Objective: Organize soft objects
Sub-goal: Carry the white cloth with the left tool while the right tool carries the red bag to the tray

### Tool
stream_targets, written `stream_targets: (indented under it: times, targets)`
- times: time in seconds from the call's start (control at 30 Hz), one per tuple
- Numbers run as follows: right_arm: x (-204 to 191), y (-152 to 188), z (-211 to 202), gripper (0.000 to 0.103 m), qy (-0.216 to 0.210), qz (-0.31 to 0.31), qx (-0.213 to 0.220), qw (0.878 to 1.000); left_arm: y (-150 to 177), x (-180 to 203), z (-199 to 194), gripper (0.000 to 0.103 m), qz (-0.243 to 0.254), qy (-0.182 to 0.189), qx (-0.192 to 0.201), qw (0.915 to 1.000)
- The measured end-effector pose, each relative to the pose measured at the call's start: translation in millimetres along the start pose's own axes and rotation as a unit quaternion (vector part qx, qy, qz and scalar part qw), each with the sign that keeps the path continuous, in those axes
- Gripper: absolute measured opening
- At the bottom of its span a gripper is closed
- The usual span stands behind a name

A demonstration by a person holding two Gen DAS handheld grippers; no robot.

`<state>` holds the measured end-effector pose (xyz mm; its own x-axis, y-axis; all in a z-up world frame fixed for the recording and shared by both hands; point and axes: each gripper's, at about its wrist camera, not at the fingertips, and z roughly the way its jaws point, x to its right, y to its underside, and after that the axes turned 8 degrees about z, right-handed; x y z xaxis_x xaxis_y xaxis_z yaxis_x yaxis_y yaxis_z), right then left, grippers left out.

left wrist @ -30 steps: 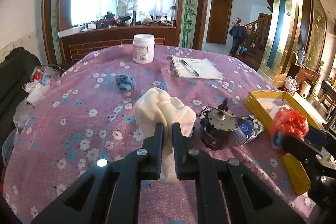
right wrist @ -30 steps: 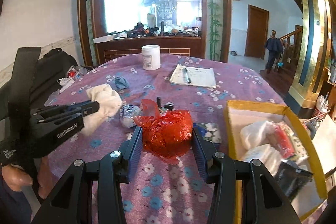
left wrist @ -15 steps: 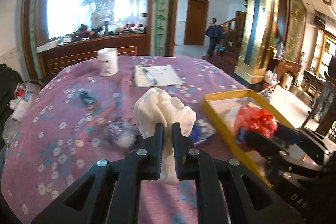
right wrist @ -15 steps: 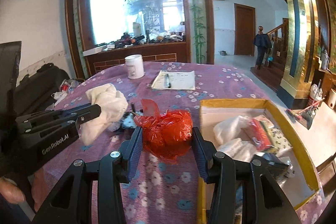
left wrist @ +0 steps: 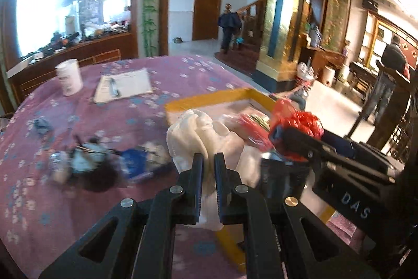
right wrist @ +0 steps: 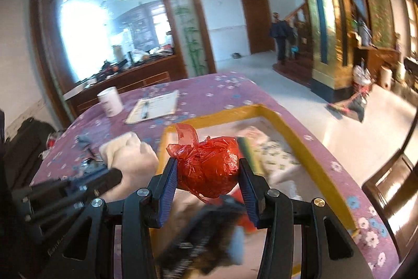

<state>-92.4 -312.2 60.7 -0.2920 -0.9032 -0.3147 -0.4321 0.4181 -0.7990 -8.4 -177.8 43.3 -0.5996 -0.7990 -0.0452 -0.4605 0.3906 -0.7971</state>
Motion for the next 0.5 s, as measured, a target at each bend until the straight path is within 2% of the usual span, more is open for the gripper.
stream_targets:
  times: [0.27, 0.5]
  targets:
    - [34.7, -4.2, 13.0, 0.049, 0.031, 0.027, -0.016, 0.999, 1.7, 35.1, 33.9, 0.009, 0.023, 0.017, -0.031, 0.9991]
    - [38.5, -1.4, 29.1, 0.049, 0.042, 0.025, -0.036, 0.998, 4.9, 42.3, 44.4, 0.008, 0.029, 0.015, -0.036, 0.9988]
